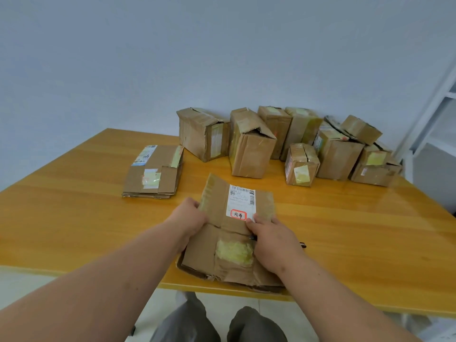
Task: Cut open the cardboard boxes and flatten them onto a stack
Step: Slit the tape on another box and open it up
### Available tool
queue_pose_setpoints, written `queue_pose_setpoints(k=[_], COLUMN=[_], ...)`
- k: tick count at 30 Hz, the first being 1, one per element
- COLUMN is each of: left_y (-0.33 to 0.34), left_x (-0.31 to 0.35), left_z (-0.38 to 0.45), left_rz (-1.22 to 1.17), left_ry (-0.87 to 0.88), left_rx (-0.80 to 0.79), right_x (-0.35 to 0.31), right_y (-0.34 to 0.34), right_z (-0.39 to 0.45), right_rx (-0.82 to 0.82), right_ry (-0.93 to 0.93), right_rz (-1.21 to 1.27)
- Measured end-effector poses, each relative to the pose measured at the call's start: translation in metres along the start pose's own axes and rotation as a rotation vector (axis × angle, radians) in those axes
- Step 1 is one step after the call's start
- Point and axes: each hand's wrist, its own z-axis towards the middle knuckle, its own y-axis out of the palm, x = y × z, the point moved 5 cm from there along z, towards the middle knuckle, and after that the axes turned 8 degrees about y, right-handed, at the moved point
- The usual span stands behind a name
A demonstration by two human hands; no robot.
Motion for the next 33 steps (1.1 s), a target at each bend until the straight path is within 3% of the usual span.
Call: queue_pose_setpoints(k=[6, 11, 15, 18, 22, 28, 30, 33], left_y=[-0.014, -0.056, -0.097, -0.130, -0.174, -0.213, -0.212, -0.191], left_x=[-0.001, 0.005, 0.005, 0.005, 0.016, 0.041, 0.042, 0.016], left_z=[0.000, 0.008, 0.016, 0.026, 0.046, 0.097, 0.116, 0.147], left_rz=[-0.141, -0.275, -0.362, -0.342, -0.136, 0.398, 0.520, 0.850], left_ry=[0.046, 0.129, 0.175, 0.216, 0.294, 0.325, 0.318, 0.190], left_rx=[0.071, 0.134, 0.188, 0.237, 0.346, 0.423, 0.390, 0.188], right_x=[-0.002, -0.023, -0.058, -0.091, -0.134, -0.184, -0.193, -0.193], right_y=[-0.011, -0.028, -0.042, -0.051, -0.058, -0.071, -0.067, -0.048], right_z=[0.002, 0.015, 0.028, 0.039, 0.067, 0.118, 0.138, 0.161], right_rx=[0.092, 0.060, -0.013, -0.013, 0.028, 0.071, 0.089, 0.053], right_ry=[0.063, 0.102, 0.021, -0.062, -0.099, -0.128, -0.123, -0.052], right_rz=[0.222, 0.401, 0.645, 0.669, 0.587, 0.460, 0.401, 0.261])
